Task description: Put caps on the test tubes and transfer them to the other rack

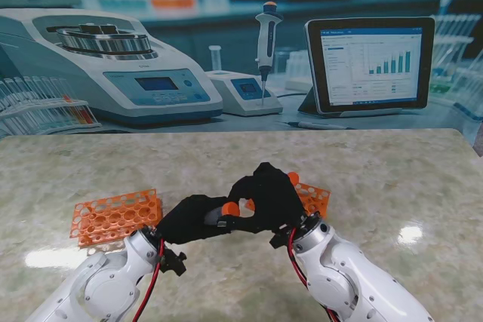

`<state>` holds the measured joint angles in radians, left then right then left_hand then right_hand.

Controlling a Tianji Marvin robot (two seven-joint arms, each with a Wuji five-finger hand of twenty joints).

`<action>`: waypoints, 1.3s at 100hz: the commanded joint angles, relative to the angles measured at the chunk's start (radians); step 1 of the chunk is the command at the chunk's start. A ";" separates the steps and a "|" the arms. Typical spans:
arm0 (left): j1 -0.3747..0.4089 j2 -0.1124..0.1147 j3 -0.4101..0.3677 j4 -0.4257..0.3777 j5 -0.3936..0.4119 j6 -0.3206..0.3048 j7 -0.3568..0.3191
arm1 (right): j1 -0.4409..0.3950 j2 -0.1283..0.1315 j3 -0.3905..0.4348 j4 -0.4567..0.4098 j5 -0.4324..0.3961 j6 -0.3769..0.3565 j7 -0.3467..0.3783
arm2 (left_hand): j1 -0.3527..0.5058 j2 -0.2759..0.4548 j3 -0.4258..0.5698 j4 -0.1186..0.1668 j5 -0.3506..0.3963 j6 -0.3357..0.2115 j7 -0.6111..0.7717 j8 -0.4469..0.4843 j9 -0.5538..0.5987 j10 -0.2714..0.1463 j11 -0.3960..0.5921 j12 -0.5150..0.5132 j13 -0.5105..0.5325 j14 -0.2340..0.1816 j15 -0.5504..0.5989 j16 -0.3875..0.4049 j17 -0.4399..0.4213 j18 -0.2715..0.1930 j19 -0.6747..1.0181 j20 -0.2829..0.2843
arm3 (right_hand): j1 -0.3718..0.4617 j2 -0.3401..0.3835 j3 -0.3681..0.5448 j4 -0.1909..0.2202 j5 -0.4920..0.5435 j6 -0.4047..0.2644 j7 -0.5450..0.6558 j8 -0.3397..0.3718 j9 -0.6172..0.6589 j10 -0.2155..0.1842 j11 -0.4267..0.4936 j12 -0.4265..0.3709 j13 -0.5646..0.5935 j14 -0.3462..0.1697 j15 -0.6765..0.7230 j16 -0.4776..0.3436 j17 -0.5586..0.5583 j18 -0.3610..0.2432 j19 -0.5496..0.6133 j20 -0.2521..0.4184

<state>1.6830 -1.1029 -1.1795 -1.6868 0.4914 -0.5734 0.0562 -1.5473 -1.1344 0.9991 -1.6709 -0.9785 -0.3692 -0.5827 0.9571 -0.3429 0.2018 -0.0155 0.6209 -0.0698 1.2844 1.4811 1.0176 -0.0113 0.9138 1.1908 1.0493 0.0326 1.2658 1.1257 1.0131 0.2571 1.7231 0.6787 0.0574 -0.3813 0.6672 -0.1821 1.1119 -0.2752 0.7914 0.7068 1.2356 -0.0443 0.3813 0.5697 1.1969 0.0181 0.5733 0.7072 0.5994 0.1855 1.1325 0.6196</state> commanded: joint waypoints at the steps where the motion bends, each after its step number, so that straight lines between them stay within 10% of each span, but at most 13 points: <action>1: 0.001 -0.003 0.004 -0.020 0.000 -0.006 -0.004 | -0.016 -0.001 0.005 -0.004 0.004 0.000 0.005 | 0.033 0.036 -0.008 -0.005 0.006 -0.112 0.066 0.068 -0.016 -0.042 -0.002 -0.005 -0.002 -0.020 -0.005 -0.009 0.020 -0.079 0.119 -0.017 | -0.025 0.061 0.016 0.045 -0.110 0.038 -0.164 -0.035 -0.052 0.023 -0.021 -0.013 -0.035 0.006 -0.057 -0.002 -0.035 0.015 -0.013 0.000; 55: 0.000 -0.003 0.005 -0.019 0.000 -0.005 -0.005 | -0.066 0.005 0.051 -0.044 -0.043 0.004 -0.049 | 0.032 0.036 -0.009 -0.005 0.006 -0.112 0.066 0.067 -0.017 -0.042 -0.002 -0.005 -0.002 -0.020 -0.005 -0.009 0.020 -0.078 0.119 -0.017 | 0.020 0.021 0.006 0.056 -0.313 0.130 -0.316 -0.097 -0.211 0.046 -0.093 -0.057 -0.148 0.017 -0.132 -0.018 -0.132 0.037 -0.044 -0.001; 130: -0.002 -0.003 0.005 -0.018 -0.001 -0.003 -0.007 | -0.118 0.023 0.080 -0.081 -0.144 -0.004 -0.147 | 0.033 0.036 -0.009 -0.005 0.006 -0.111 0.066 0.067 -0.016 -0.042 -0.002 -0.005 -0.002 -0.021 -0.005 -0.010 0.019 -0.078 0.120 -0.017 | 0.237 -0.172 -0.073 0.069 -0.322 0.138 -0.295 -0.074 -0.218 0.035 -0.054 -0.030 -0.150 -0.004 -0.127 -0.008 -0.139 0.037 -0.048 0.007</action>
<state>1.6798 -1.1047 -1.1757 -1.6985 0.4909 -0.5769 0.0541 -1.6579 -1.1109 1.0833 -1.7441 -1.1210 -0.3743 -0.7234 0.9569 -0.3428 0.1951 -0.0155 0.6204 -0.1080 1.2843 1.4811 1.0176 -0.0126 0.9138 1.1908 1.0493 0.0326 1.2657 1.1257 1.0061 0.2502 1.7231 0.6785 0.2669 -0.5222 0.6123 -0.1419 0.8070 -0.1489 0.4870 0.6201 1.0233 -0.0022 0.3141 0.5230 1.0585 0.0328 0.4752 0.6947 0.4796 0.2106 1.0915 0.6192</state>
